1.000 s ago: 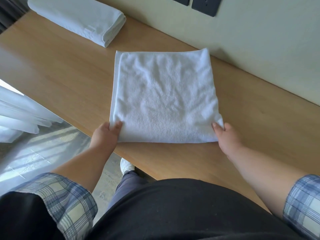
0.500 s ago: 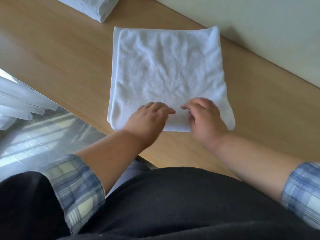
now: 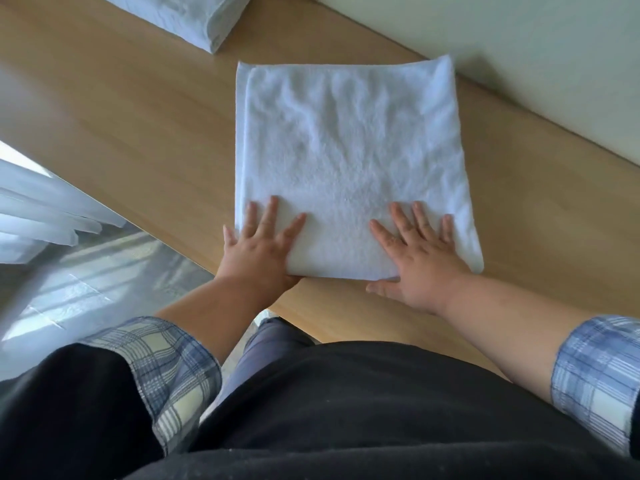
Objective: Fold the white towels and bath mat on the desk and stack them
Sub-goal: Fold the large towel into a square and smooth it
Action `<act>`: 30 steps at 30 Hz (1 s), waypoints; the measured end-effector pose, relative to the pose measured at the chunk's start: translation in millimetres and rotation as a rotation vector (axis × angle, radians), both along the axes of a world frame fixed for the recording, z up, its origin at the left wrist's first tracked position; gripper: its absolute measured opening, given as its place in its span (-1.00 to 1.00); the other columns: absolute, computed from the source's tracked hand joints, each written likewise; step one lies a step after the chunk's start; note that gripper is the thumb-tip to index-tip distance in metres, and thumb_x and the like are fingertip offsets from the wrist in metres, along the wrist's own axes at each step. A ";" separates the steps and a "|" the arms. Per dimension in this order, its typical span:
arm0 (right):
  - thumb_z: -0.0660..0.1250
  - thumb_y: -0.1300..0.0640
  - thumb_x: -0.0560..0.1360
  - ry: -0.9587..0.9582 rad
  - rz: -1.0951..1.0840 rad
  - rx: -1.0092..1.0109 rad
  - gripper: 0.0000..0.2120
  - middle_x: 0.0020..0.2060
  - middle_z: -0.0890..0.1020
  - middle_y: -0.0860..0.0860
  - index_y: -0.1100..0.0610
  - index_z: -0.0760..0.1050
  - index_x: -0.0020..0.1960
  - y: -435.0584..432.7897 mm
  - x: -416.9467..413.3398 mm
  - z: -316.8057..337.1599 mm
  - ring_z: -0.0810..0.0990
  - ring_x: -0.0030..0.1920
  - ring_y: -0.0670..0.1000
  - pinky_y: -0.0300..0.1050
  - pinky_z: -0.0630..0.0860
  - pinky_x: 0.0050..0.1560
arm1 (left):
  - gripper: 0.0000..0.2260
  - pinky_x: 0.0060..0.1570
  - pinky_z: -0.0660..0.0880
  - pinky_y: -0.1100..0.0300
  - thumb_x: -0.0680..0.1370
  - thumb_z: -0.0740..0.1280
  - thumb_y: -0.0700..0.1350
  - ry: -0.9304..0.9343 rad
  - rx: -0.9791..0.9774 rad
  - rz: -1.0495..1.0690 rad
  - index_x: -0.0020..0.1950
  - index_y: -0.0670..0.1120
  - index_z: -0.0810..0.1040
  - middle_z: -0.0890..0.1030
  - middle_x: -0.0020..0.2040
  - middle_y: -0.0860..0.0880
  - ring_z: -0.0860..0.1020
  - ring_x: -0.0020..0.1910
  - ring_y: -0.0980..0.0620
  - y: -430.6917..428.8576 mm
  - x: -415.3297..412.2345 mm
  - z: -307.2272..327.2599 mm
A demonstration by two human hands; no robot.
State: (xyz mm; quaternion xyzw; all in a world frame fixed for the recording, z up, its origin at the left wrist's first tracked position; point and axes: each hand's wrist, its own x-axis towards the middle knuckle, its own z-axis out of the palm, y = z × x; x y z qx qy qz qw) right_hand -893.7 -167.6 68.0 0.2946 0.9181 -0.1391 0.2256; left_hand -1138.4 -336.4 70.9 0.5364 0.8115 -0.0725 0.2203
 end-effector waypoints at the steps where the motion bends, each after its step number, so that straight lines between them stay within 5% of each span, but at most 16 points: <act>1: -0.22 -0.70 0.29 -0.006 -0.008 -0.027 -0.06 0.51 -0.52 -0.08 -0.32 -0.51 0.48 2.4 -0.6 2.6 -0.59 0.47 0.09 0.39 -0.44 0.42 | -0.08 0.47 -0.07 -0.42 0.39 0.14 0.49 0.003 -0.014 0.002 0.58 0.27 -0.29 -0.33 0.61 0.00 -0.30 0.59 -0.16 -2.9 -4.1 3.1; 4: -0.15 -0.62 0.37 0.059 -0.150 -0.142 -0.18 0.59 -0.22 -0.15 -0.35 -0.05 0.56 5.2 -9.1 13.9 -0.37 0.57 0.03 0.31 -0.33 0.50 | -0.04 0.51 -0.31 -0.26 0.40 -0.08 0.58 0.058 0.005 -0.112 0.62 0.08 -0.28 -0.39 0.60 -0.08 -0.42 0.56 -0.11 -1.8 -5.9 10.6; 6: 0.00 -0.45 0.49 0.248 -0.367 -0.115 -0.42 0.50 0.20 -0.08 -0.23 0.42 0.37 3.0 -30.8 21.3 0.04 0.56 0.09 0.18 -0.06 0.53 | -0.14 0.52 -0.36 -0.16 0.49 -0.19 0.50 0.004 0.062 -0.214 0.60 -0.01 -0.31 -0.43 0.58 -0.06 -0.49 0.52 -0.02 10.6 -0.7 16.7; 8: 0.18 -0.16 0.58 0.413 -0.562 0.006 -0.68 0.38 0.38 -0.04 -0.09 0.54 0.23 -1.8 -61.4 21.1 0.24 0.48 0.11 0.05 0.10 0.43 | -0.30 0.54 -0.31 -0.11 0.59 -0.22 0.32 -0.103 0.079 -0.297 0.55 -0.03 -0.41 -0.48 0.55 -0.03 -0.53 0.49 0.02 30.8 7.7 21.9; 10: 0.21 0.01 0.63 0.419 -0.714 0.058 -0.64 0.53 0.28 0.00 -0.05 0.42 0.41 -7.4 -87.2 15.5 0.10 0.57 0.09 0.06 0.01 0.48 | -0.40 0.54 -0.28 -0.11 0.66 -0.16 0.13 -0.178 0.085 -0.332 0.49 -0.06 -0.49 -0.50 0.53 -0.04 -0.51 0.50 -0.03 55.4 16.3 24.5; 12: 0.12 -0.02 0.65 0.274 -0.811 0.033 -0.43 0.63 -0.03 -0.03 -0.09 0.02 0.62 -12.1 -97.8 3.2 -0.17 0.61 0.00 0.12 -0.19 0.55 | -0.42 0.55 -0.27 -0.11 0.69 -0.12 0.01 -0.224 0.155 -0.349 0.49 -0.07 -0.48 -0.41 0.58 -0.07 -0.41 0.55 -0.06 84.2 24.5 24.9; 14: 0.02 -0.14 0.62 0.088 -0.759 0.049 -0.25 0.60 -0.29 -0.10 -0.16 -0.48 0.54 -18.9 -97.2 -9.8 -0.37 0.57 -0.04 0.15 -0.32 0.55 | -0.44 0.55 -0.26 -0.11 0.69 -0.11 0.02 -0.263 0.223 -0.374 0.56 -0.04 -0.40 -0.29 0.63 -0.07 -0.31 0.59 -0.07 117.4 26.8 23.4; 15: -0.02 -0.19 0.59 0.042 -0.729 0.081 -0.23 0.58 -0.34 -0.12 -0.16 -0.55 0.50 -21.3 -96.1 -14.8 -0.41 0.56 -0.04 0.16 -0.33 0.54 | -0.44 0.54 -0.27 -0.12 0.69 -0.11 0.05 -0.273 0.224 -0.388 0.60 -0.01 -0.34 -0.26 0.64 -0.08 -0.28 0.60 -0.08 134.1 23.3 20.9; 21: -0.17 -0.34 0.57 0.099 -0.762 0.229 -0.29 0.63 -0.15 -0.06 -0.08 -0.19 0.62 -23.9 -101.7 -18.9 -0.28 0.60 -0.04 0.13 -0.28 0.56 | -0.41 0.49 -0.38 -0.17 0.65 -0.08 0.20 -0.106 0.164 -0.453 0.65 0.09 -0.14 -0.25 0.64 -0.09 -0.32 0.59 -0.11 179.7 -18.4 -12.7; 30: -0.02 -0.22 0.58 0.176 -0.751 0.279 -0.33 0.63 0.05 0.06 -0.06 -0.05 0.63 -25.2 -98.4 -21.1 -0.07 0.62 0.08 0.04 -0.27 0.55 | -0.36 0.53 -0.28 -0.19 0.60 -0.06 0.22 -0.015 0.277 0.027 0.65 0.06 -0.11 -0.17 0.66 -0.07 -0.21 0.62 -0.10 186.9 -108.8 -27.0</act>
